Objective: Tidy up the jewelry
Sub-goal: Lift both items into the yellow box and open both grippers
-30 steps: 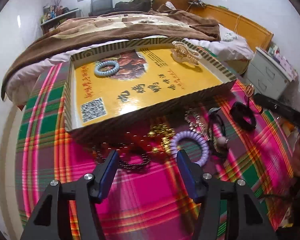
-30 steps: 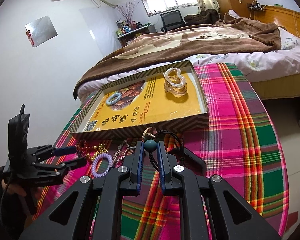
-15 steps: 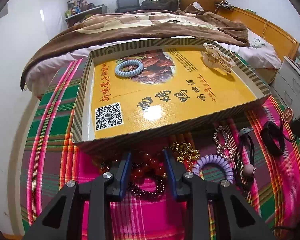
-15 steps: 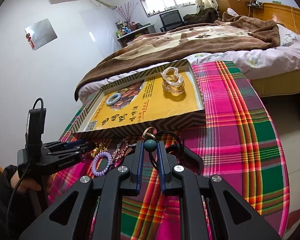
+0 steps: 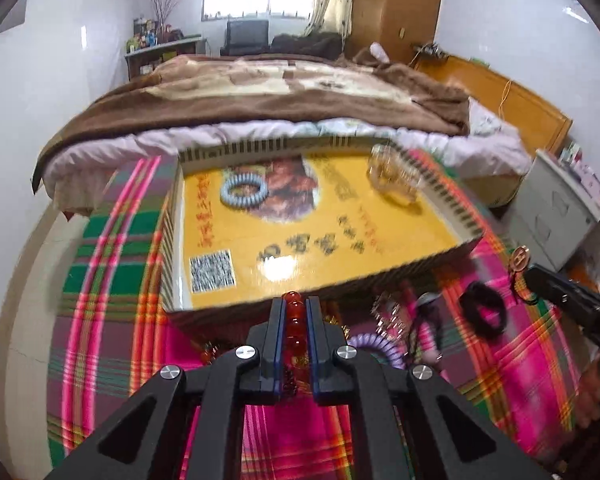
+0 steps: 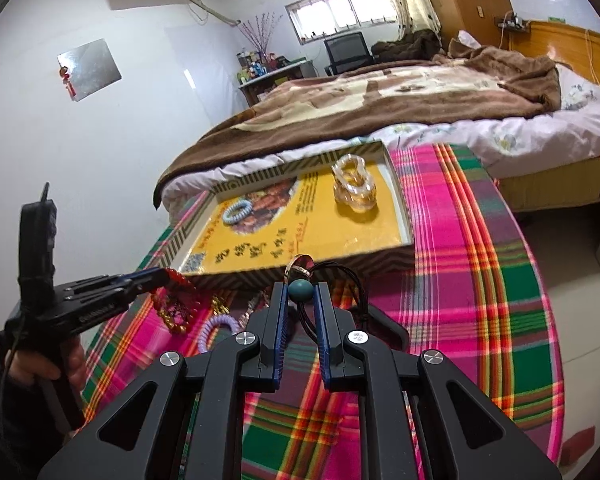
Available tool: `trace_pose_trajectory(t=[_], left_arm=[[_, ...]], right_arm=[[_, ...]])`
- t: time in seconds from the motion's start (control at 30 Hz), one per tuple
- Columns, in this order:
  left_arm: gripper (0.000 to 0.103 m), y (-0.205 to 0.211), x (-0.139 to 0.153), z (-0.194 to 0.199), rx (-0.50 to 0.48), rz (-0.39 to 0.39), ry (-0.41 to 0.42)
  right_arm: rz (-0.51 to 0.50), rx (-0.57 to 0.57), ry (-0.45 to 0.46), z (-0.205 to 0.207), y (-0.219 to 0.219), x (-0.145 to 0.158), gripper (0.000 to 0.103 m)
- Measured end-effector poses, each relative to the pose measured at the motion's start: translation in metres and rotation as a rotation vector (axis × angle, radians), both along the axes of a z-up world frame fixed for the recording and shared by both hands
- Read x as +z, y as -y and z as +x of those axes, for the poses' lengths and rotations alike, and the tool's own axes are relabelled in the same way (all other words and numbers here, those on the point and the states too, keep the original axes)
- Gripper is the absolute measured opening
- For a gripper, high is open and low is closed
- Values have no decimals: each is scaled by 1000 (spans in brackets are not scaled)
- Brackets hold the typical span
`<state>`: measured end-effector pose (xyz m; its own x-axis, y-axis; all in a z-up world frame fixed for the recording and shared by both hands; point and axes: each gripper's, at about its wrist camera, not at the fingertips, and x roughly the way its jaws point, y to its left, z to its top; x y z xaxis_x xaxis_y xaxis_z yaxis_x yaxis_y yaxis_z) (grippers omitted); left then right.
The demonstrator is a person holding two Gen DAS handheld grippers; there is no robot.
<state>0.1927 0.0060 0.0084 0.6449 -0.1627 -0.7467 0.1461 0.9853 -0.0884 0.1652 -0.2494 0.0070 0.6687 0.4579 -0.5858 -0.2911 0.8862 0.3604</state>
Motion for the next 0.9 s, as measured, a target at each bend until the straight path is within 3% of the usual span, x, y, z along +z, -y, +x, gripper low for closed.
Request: trace_pose_trajectory(t=[0.5,0.7,0.9], left_arm=[[9,-13,64,1,2,-13,118],[10,-17,68,20,4,4,142],[10,-23,54,51,12,-11,125]], right_arm=[[-69,25,121,17,-23,59,14],[-86,34,102,52,-34,60,14],[-102,61,46,97,-48,46,14]])
